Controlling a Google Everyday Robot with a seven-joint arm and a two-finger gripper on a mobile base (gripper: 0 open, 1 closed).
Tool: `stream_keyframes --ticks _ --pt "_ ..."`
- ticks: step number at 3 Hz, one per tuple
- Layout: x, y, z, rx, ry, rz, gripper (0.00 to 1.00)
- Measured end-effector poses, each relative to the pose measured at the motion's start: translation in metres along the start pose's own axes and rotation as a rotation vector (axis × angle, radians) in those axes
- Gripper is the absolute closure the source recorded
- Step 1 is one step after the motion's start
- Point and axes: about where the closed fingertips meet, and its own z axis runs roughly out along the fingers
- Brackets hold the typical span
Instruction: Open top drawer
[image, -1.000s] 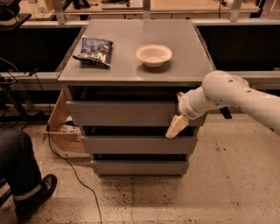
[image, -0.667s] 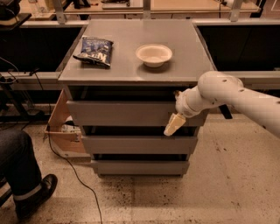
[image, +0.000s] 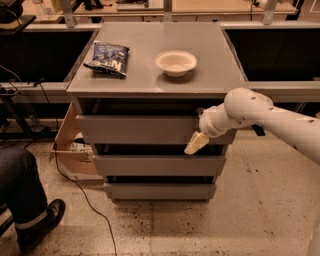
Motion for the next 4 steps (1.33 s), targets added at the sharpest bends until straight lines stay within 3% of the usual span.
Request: stream_keyframes --ticks 2,3,4 --pt "-0.003 0.010 -0.008 0.006 -0.027 0.000 0.56" --pt "-0.007 0.008 -0.014 0.006 -0.027 0.000 0.59" --pt "-0.013 0.038 -0.031 -0.045 -0.027 -0.010 0.45"
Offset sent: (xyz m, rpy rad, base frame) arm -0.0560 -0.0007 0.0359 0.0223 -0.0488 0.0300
